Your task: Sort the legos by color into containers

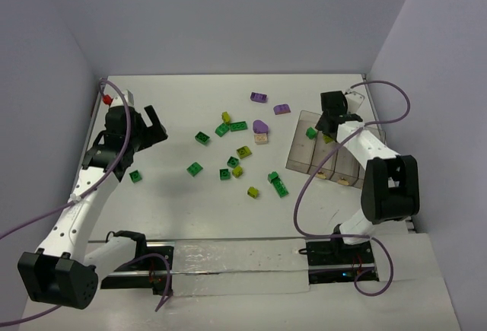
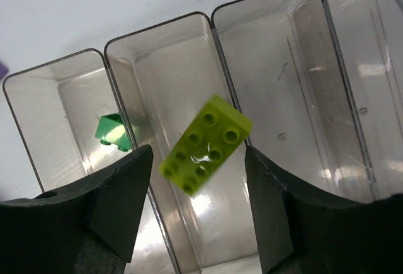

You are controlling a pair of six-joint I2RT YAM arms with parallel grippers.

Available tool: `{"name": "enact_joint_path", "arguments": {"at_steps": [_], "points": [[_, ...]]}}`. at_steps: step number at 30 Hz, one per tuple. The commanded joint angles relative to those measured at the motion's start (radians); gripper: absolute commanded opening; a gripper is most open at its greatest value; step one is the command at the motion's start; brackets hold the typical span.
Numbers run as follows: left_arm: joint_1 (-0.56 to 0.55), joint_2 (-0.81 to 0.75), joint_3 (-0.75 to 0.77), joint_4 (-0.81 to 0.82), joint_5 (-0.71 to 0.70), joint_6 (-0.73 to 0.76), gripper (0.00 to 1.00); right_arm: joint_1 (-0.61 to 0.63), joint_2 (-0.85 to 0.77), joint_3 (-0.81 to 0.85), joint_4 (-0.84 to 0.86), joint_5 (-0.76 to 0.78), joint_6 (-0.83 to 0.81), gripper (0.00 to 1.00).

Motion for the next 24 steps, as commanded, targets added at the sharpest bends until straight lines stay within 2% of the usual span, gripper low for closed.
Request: {"name": "enact_joint_path", "arguments": {"at_steps": [1,5,9,15,18,19,22,24], "points": [[-0.005,-0.029,0.046,-0.014,-0.024,0.004,0.99,0.002,-0.069,0.047,0.06,-0.013,-0.024,0.7],[-0.006,-0.026,0.045,-0.014,-0.043,0.005,0.99,0.057,-0.172,0.013,0.054,-0.014,-0.041,0.7],[-0.006,-0.017,0.052,-0.02,-0.05,0.012,0.99,0.177,-0.251,-0.012,0.028,0.008,-0.092,0.69],[-0.006,-0.013,0.04,-0.005,-0.037,0.005,0.99,0.406,-0.298,-0.102,-0.001,-0.138,-0.107,0.69],[-0.008,-0.007,0.035,-0.005,-0.032,0.006,0.99,0.558,-0.293,-0.139,-0.008,-0.188,-0.091,0.69],[-0.008,-0.007,0.035,-0.007,-0.033,0.006,0.99,0.559,-0.293,-0.153,-0.008,-0.21,-0.091,0.69],[-0.007,-0.007,0.035,-0.003,-0.035,0.004,0.99,0.685,-0.304,-0.231,0.062,-0.31,-0.105,0.69],[-0.006,-0.007,0.036,-0.002,-0.032,0.004,0.99,0.718,-0.283,-0.249,0.073,-0.335,-0.119,0.69]]}}
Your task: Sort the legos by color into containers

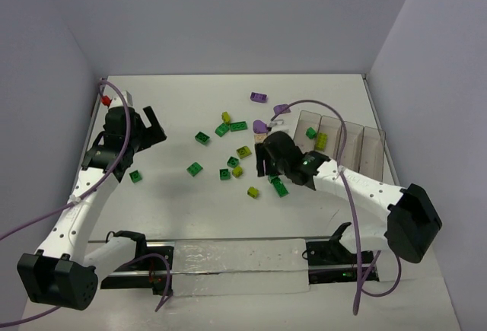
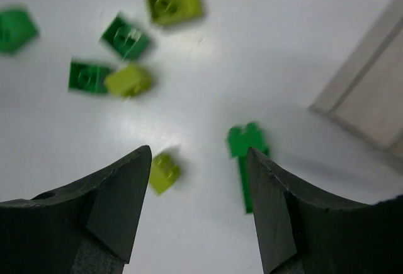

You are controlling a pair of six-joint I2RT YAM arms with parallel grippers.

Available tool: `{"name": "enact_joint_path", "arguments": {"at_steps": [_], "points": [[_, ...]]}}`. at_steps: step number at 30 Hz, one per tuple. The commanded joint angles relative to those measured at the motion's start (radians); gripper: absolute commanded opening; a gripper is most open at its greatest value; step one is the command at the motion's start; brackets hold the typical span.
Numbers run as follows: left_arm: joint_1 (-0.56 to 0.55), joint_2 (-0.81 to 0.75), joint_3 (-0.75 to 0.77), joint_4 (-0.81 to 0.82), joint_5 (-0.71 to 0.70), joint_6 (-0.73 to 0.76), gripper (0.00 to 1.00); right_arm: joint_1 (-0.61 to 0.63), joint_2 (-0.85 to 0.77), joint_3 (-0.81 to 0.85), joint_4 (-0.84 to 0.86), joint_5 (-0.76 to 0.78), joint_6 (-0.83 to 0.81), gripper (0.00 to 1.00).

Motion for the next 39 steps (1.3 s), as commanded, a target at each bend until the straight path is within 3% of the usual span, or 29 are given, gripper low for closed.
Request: {"name": "enact_joint_path", "arguments": {"at_steps": [1,12,21,25,27,28,34,39], "points": [[-0.005,0.002,0.038,0.018,0.0,0.003,0.99,0.088,0.031,-0.047,0.053,-0.136,-0.036,0.69],[-0.005,-0.002,0.044,0.017,0.001,-0.005,0.99,0.176,0.23,0.005,0.064,-0.178,-0.152,0.66],[-0.005,0.006,0.05,0.016,0.009,-0.004,0.99,0.176,0.29,0.013,0.103,-0.14,-0.152,0.48],[-0.006,0.007,0.05,0.018,0.011,-0.004,0.99,0.174,0.281,0.023,0.104,-0.129,-0.138,0.26],[-0.006,0.005,0.05,0.02,0.012,-0.002,0.99,0.176,0.251,0.029,0.099,-0.119,-0.129,0.05],[-0.006,0.005,0.05,0.018,0.011,-0.002,0.99,0.175,0.237,0.034,0.087,-0.099,-0.123,0.0],[-0.006,0.005,0.047,0.021,0.011,-0.002,0.99,0.093,0.095,0.04,0.035,-0.026,-0.064,0.0],[-0.006,0.003,0.048,0.022,0.012,0.002,0.99,-0.125,-0.067,-0.001,0.013,0.022,0.032,0.0]]}}
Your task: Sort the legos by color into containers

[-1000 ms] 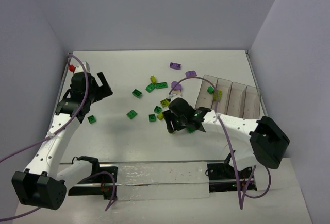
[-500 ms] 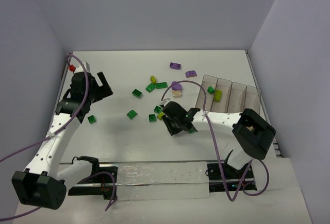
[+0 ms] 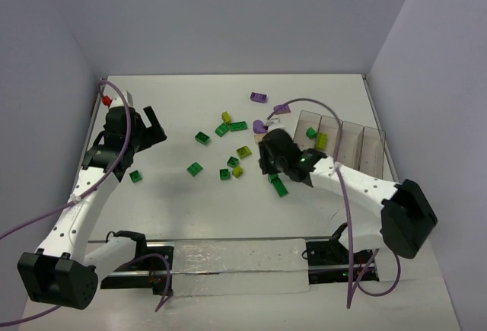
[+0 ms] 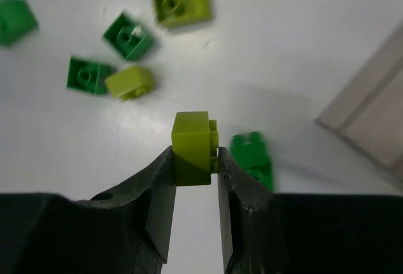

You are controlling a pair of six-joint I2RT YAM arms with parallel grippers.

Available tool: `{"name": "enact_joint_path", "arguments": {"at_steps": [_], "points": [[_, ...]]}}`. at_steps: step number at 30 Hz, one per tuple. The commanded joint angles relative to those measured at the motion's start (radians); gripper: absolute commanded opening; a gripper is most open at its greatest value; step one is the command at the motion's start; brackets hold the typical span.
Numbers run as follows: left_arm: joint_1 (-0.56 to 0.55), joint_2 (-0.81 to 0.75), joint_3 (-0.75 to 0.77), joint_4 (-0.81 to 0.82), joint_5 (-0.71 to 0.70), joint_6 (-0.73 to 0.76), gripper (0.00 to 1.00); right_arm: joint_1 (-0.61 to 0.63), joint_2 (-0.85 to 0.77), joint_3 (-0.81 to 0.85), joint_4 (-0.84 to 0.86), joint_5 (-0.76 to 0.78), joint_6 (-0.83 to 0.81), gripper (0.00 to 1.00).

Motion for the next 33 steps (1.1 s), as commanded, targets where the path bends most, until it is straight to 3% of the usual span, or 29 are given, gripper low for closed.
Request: {"name": "enact_joint_path", "arguments": {"at_steps": [1,4,10,19,23,26,33], "points": [[-0.006,-0.004,0.048,0.022,0.011,0.003,0.99,-0.197,-0.162,-0.005,-0.029,0.102,0.118,0.0],[-0.008,-0.007,0.05,0.023,0.009,0.005,0.99,-0.386,-0.236,-0.032,-0.051,0.159,0.143,0.0],[-0.006,-0.015,0.051,0.031,-0.004,0.008,0.99,-0.628,-0.22,-0.038,-0.017,0.156,0.128,0.0],[-0.006,-0.013,0.053,0.027,0.004,0.005,0.99,-0.708,-0.075,-0.01,0.086,0.151,0.133,0.05],[-0.006,-0.013,0.053,0.021,0.003,0.008,0.99,-0.712,-0.029,0.002,0.12,0.166,0.133,0.22],[-0.007,-0.013,0.054,0.019,-0.002,0.009,0.99,-0.712,-0.011,0.026,0.131,0.154,0.122,0.53],[-0.006,-0.005,0.048,0.03,0.008,0.001,0.99,-0.678,-0.106,0.052,0.091,0.143,0.08,0.59]]}}
